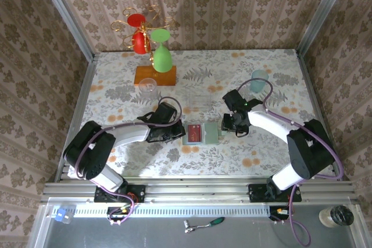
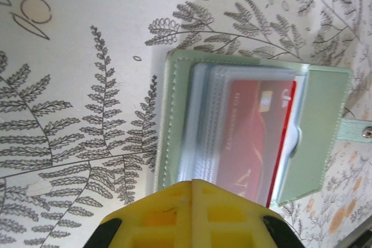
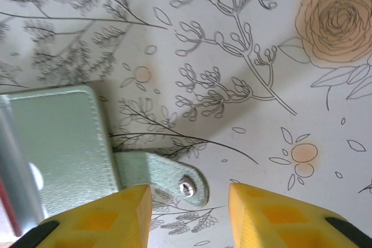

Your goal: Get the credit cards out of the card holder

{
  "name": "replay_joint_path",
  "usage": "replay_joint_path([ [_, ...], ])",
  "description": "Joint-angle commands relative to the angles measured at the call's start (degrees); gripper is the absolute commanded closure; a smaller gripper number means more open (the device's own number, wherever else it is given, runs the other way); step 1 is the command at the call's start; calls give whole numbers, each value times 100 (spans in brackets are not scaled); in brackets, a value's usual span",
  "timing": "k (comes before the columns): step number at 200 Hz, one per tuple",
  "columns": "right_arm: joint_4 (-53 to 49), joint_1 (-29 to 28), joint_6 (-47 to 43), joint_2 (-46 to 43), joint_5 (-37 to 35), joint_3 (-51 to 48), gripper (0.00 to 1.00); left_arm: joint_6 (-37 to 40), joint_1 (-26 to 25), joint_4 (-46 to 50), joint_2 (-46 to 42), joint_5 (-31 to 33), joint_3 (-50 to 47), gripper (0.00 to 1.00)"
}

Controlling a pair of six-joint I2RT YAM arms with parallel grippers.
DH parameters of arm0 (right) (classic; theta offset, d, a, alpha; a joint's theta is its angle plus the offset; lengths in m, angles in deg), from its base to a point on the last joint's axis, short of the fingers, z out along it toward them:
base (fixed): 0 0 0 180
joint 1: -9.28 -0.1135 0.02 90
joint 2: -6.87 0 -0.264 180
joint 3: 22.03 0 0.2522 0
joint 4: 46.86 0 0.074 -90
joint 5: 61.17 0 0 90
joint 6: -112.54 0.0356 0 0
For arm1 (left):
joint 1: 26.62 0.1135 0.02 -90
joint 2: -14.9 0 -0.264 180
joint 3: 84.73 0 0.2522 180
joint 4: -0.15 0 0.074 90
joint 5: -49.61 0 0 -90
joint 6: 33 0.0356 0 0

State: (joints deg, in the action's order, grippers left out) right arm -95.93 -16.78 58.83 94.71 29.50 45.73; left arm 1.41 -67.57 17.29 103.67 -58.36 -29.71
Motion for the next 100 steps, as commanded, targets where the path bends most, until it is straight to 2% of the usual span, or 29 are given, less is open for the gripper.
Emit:
replay_joint_path([
  [1, -352, 22, -51, -233, 134, 246, 60, 171, -5, 320, -214, 101, 153, 98],
  [51, -409, -87, 10, -347, 579, 617, 62, 267, -9, 392, -295, 75, 319, 93],
  [100, 389, -270, 270, -75, 1441, 482, 69, 315, -141, 303, -164, 10, 501, 93],
])
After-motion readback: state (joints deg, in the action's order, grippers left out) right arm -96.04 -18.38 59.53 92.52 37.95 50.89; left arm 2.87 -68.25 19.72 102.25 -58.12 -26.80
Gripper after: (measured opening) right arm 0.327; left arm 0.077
